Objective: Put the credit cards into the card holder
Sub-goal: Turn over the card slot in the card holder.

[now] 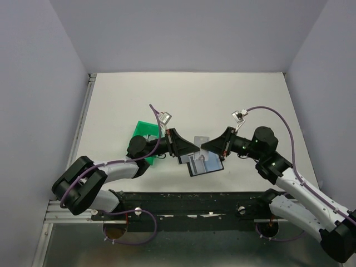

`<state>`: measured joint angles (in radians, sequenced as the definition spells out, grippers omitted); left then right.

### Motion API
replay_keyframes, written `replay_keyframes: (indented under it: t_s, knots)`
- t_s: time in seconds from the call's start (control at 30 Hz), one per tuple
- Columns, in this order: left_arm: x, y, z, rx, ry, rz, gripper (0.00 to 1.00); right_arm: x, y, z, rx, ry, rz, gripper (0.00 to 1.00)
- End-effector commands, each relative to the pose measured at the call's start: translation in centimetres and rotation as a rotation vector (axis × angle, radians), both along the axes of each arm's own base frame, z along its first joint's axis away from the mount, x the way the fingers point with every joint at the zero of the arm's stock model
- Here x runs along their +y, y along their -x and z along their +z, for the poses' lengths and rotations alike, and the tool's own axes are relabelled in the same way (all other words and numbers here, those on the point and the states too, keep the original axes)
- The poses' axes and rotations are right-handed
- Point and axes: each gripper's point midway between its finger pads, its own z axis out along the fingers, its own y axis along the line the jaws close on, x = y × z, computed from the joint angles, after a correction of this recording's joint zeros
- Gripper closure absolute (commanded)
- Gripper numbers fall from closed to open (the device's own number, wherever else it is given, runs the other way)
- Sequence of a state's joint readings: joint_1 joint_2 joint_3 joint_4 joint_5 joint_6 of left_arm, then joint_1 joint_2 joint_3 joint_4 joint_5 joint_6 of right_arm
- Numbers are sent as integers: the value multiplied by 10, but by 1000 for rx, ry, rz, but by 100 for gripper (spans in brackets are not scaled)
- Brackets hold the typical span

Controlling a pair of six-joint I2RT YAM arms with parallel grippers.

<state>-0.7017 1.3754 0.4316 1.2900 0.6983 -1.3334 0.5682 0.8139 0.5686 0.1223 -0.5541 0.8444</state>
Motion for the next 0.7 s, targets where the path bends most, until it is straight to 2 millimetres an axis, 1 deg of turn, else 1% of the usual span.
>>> replay_keyframes:
  t_s: [0.0, 0.1, 0.13, 0.17, 0.2, 0.23, 0.27, 0.3, 0.33, 0.37, 0.47, 0.5, 0.53, 0.57, 0.63, 0.67]
  knots:
    - [9, 1, 37, -108, 122, 73, 100, -2, -6, 6, -13, -42, -44, 78]
    - [9, -2, 35, -100, 111, 89, 100, -1, -4, 8, -10, -48, -32, 84]
    - [9, -3, 34, -96, 108, 92, 100, -1, -4, 9, -9, -52, -29, 91]
    - [8, -4, 33, -93, 104, 91, 98, -1, -3, 9, -15, -53, -24, 99]
    - [7, -4, 32, -91, 100, 87, 83, -1, -4, 8, -13, -50, -30, 99]
    - [6, -4, 27, -80, 88, 86, 71, -3, -4, 6, -11, -34, -43, 100]
    - [6, -7, 23, -67, 76, 94, 65, -9, -9, -2, 10, 10, -85, 99]
    - [5, -8, 15, -48, 50, 99, 62, -16, -15, -3, 6, 58, -135, 100]
    - [4, -11, 5, -30, 15, 109, 59, -27, -19, -20, 65, 151, -200, 100]
    - [3, -14, -7, -15, -28, 126, 57, -37, -22, -31, 91, 228, -246, 100]
    - [2, -24, -52, 53, -208, 183, 56, -70, -25, -70, 213, 513, -342, 99]
    - [3, -26, -62, 60, -256, 198, 56, -77, -25, -78, 234, 580, -348, 100]
    - [5, -27, -75, 75, -322, 211, 56, -81, -26, -85, 249, 645, -337, 100]
    - [7, -31, -83, 71, -366, 237, 56, -83, -24, -91, 267, 689, -318, 100]
    - [13, -33, -106, 71, -505, 268, 56, -77, -24, -101, 292, 747, -243, 100]
    - [16, -35, -112, 70, -551, 284, 57, -76, -25, -106, 309, 773, -215, 99]
